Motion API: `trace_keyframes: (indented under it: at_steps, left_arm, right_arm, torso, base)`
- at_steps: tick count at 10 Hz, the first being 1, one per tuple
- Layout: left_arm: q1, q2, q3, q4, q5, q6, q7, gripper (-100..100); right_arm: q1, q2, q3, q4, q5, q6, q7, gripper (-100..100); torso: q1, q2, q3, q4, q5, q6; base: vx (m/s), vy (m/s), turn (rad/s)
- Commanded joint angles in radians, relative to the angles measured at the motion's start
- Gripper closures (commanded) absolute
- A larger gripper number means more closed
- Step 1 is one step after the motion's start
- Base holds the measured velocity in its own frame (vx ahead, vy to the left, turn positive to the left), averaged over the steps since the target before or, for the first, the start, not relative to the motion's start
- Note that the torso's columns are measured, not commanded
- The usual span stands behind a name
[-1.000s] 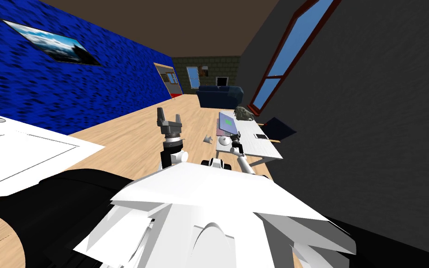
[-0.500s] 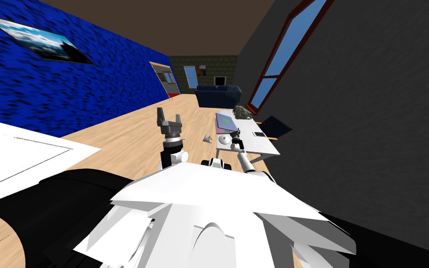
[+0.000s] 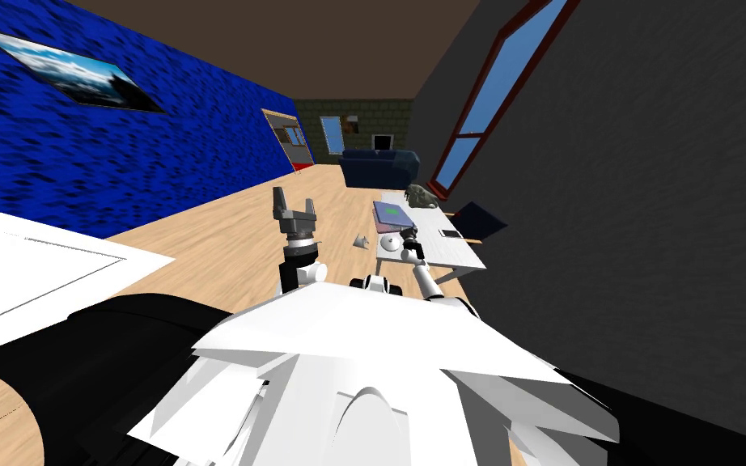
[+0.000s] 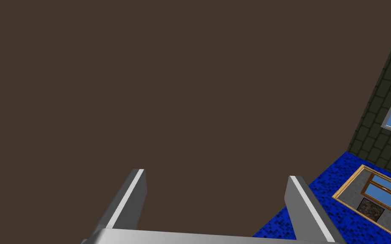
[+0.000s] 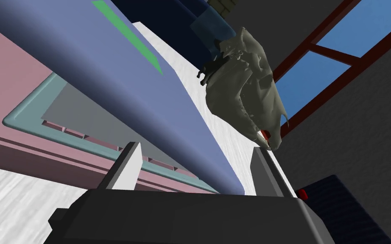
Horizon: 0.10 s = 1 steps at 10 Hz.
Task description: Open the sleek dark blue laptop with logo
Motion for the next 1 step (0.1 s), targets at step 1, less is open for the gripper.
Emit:
trace_keyframes:
  at_steps: [1]
  left_arm:
    - [0.000,0.000,0.000,0.000,0.000,0.000,0.000,0]
  right_arm:
    - [0.000,0.000,0.000,0.000,0.000,0.000,0.000,0]
  torso:
    - [0.000,0.000,0.000,0.001,0.000,0.000]
  base:
    - [0.000,0.000,0.000]
